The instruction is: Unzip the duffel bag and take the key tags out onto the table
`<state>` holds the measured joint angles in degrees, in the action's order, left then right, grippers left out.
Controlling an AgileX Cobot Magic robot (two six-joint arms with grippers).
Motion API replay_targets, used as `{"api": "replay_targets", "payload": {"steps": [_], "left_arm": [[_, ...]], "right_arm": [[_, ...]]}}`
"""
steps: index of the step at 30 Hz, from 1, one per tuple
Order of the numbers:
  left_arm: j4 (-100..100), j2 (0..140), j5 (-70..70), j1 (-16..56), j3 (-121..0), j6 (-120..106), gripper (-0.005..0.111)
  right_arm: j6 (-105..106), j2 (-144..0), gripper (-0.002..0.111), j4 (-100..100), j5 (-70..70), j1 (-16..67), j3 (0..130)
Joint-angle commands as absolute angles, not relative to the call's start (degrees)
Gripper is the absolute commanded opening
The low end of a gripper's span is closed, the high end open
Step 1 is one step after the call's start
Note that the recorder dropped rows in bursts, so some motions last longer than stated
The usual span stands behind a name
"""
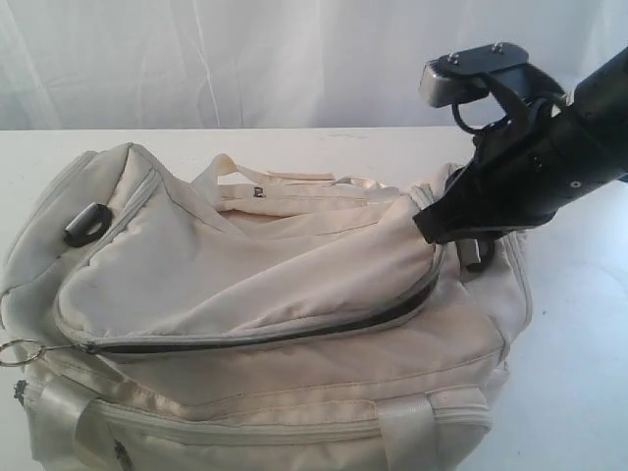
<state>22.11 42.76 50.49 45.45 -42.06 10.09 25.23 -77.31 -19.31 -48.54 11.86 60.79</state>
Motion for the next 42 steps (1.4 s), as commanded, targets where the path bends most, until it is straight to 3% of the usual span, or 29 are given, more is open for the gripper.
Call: {"api": "replay_targets", "payload": {"steps": [1, 3, 6, 10, 14, 27, 33, 40, 42], "left_arm": [[20.5, 42.2, 49.4, 45.4, -41.7, 10.2, 0.0], [20.0, 42.2, 49.2, 45.4, -41.7, 10.2, 0.0], [19.8, 42.2, 49.0, 45.4, -41.7, 10.1, 0.0], [19.8, 42.2, 48.9, 45.4, -41.7, 10.1, 0.0], [16.3, 42.2, 48.1, 45.4, -41.1, 10.6, 0.0], [17.5, 42.0, 44.3, 45.4, -35.3, 12.1, 0.0], [23.2, 41.4, 46.0, 45.4, -35.3, 17.0, 0.0], [28.8, 40.0, 47.6, 45.4, -35.1, 22.4, 0.0], [30.2, 40.0, 47.9, 45.4, -34.5, 23.2, 0.0]], "right_arm": [[28.3, -74.1, 0.039, -19.3, -48.4, 11.4, 60.8], [28.7, -73.5, 0.056, -18.9, -48.9, 11.4, 60.8], [30.3, -72.1, 0.068, -18.4, -49.0, 11.4, 61.0], [44.2, -69.4, 0.061, -30.6, -51.0, 13.3, 61.4], [52.5, -68.1, 0.061, -35.9, -51.6, 20.3, 61.4], [32.5, -80.2, 0.061, -2.5, -30.4, 51.2, 61.4], [27.8, -86.6, 0.059, 3.0, -22.4, 55.3, 61.4], [27.8, -90.3, 0.046, 3.0, -19.3, 56.6, 61.4], [27.8, -91.2, 0.037, 3.0, -19.9, 57.1, 61.4]]}}
